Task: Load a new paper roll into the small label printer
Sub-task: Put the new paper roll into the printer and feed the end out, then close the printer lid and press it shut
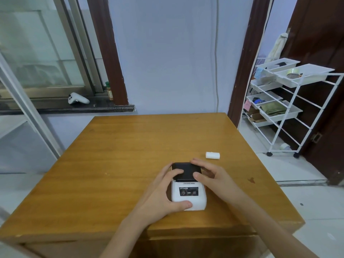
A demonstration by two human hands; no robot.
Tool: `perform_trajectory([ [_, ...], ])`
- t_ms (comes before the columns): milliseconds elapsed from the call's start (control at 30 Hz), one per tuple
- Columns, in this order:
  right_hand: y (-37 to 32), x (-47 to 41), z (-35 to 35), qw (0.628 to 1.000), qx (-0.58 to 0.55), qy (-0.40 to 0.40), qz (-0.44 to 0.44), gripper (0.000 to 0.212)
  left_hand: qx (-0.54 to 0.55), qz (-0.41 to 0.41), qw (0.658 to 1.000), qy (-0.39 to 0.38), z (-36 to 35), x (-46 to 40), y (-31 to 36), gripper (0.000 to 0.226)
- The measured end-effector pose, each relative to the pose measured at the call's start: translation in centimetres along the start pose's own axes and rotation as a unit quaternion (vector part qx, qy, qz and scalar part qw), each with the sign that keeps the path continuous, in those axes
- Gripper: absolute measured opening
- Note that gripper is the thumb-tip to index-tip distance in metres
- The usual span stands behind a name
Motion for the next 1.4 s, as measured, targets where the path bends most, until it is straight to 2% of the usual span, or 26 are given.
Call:
perform_trajectory([
  [167, 0.3, 0.0, 0.0, 0.996, -0.077, 0.035, -0.006, 0.033, 0.003, 0.007, 1.0, 0.0, -0.1, 0.1, -0.2, 0.091],
  [533, 0.7, -0.5, -0.3, 0.998, -0.057, -0.005, 0.008, 0.032, -0.027, 0.015, 0.999, -0.041, -0.7, 0.1, -0.1, 0.096],
  [767, 0.9, 0.2, -0.3, 0.999, -0.051, 0.001, -0.015, 0.034, -0.018, 0.017, 1.0, -0.018, -0.4, 0.2, -0.1, 0.094],
  [900, 1.1, 1.8, -0.6, 0.999, -0.044, -0.01, -0.015, 0.046, -0.004, 0.018, 1.0, -0.008, -0.2, 0.1, 0.0, 0.089],
  [1000, 1.6, 3.0, -0.7, 0.999, -0.033, -0.019, 0.003, 0.06, 0.004, 0.028, 1.0, 0.005, -0.1, -0.1, -0.1, 0.096],
  [1100, 1.6, 3.2, -0.8, 1.0, -0.025, -0.002, 0.01, 0.065, 0.023, 0.05, 0.998, 0.009, 0.0, -0.1, -0.4, 0.105],
  [1267, 1.8, 2.9, -0.8, 0.999, -0.024, 0.029, -0.014, 0.063, 0.03, 0.049, 0.998, -0.004, 0.0, 0.0, -0.2, 0.114],
  [1400, 2.2, 2.3, -0.7, 0.998, -0.009, 0.04, -0.052, 0.079, 0.028, 0.046, 0.999, 0.0, 0.0, -0.1, -0.3, 0.117],
])
Point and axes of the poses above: each hand's wrist, its own x-axis away from the middle knuckle, its own z-axis out of the back of the hand, y = z × x, the point moved 8 cm from there along -x, towards the middle knuckle, and after that the axes turned 7 degrees about z, right-handed, at the moved point
